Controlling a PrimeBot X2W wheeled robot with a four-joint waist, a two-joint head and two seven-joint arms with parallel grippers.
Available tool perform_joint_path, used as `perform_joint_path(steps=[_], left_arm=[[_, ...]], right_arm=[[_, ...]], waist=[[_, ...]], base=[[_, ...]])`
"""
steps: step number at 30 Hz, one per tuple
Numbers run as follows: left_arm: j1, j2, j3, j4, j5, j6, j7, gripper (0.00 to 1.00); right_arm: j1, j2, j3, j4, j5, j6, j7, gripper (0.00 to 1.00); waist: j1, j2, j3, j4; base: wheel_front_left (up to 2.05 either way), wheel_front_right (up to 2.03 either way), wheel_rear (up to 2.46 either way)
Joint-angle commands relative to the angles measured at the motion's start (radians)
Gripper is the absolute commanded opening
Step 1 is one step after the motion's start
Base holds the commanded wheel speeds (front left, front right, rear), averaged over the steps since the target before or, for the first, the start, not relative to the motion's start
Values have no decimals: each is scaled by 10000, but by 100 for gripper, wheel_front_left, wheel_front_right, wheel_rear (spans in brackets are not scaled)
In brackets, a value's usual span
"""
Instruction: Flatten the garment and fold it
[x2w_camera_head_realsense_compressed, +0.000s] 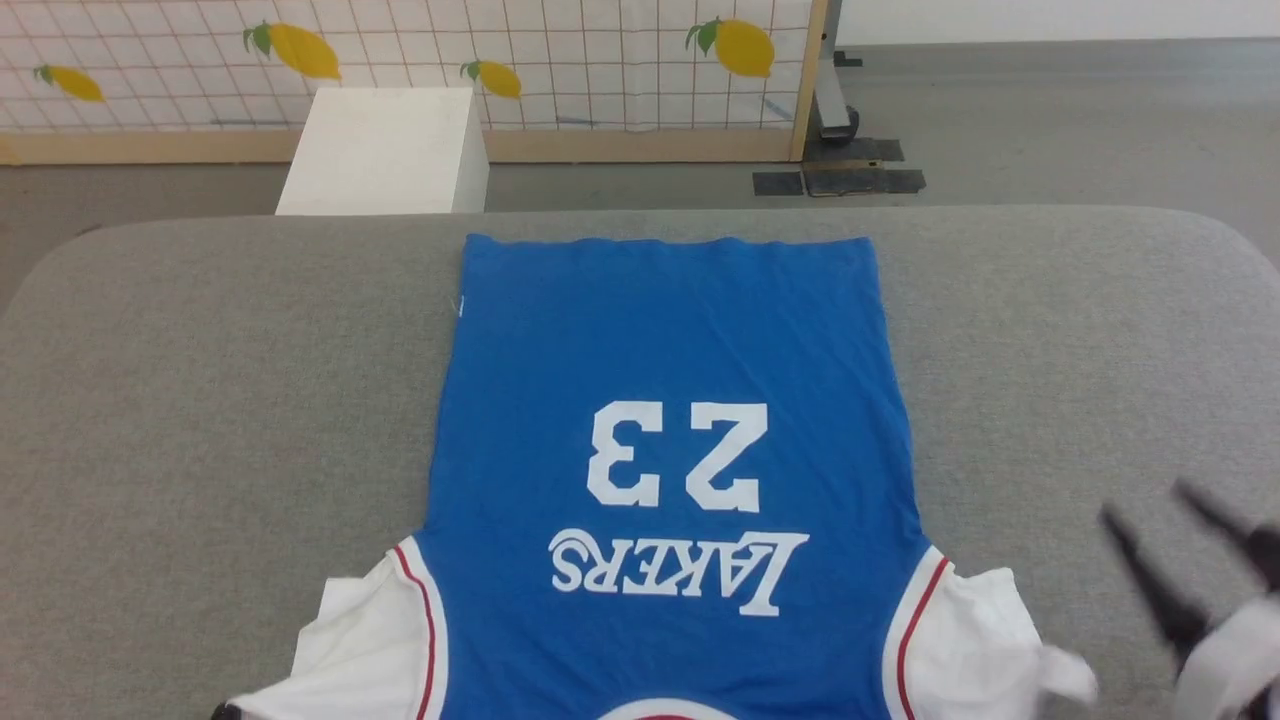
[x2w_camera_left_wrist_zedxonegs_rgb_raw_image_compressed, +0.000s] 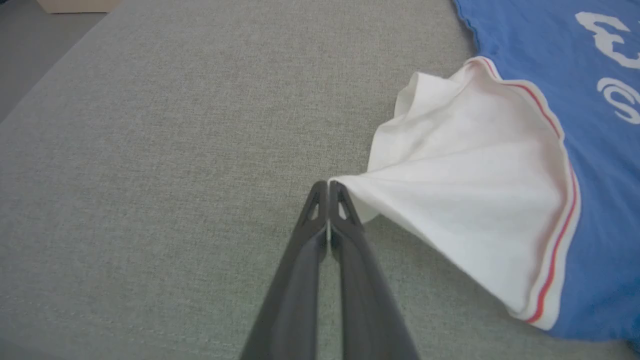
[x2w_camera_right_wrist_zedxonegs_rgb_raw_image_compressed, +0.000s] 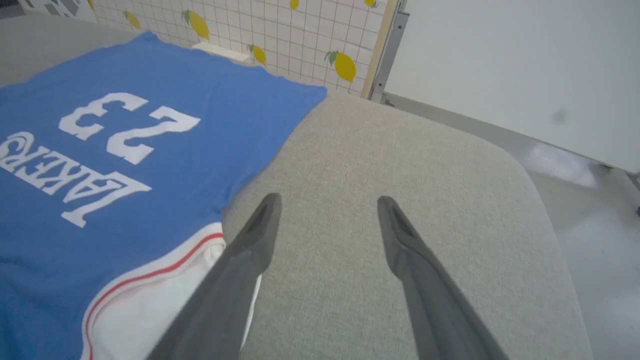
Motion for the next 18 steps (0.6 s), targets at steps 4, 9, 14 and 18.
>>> perform_joint_path(steps=[4, 9, 14, 18], left_arm=[[-525, -30, 18, -185, 178, -284, -37, 0], [-1132, -151, -85, -397, 543, -384, -38, 0], [-1821, -418, -253, -707, 936, -531, -38, 0], [-2369, -766, -378, -861, 1259, -613, -39, 0]], right_arm=[[-1665, -56, -1029, -722, -128, -19, 449, 100], [-3880, -499, -775, -667, 101, -19, 1643, 100], [-6330, -1147, -110, 357, 705, -19, 3291, 100], [-8040, -1800, 1008, 1046, 1658, -19, 5300, 100]], waist=[[1, 0, 349, 417], [1, 0, 917, 960], [1, 0, 1798, 1709], [1, 0, 2559, 2314]], base=[[0, 0, 0], [0, 0, 0], [0, 0, 0], [0, 0, 0]])
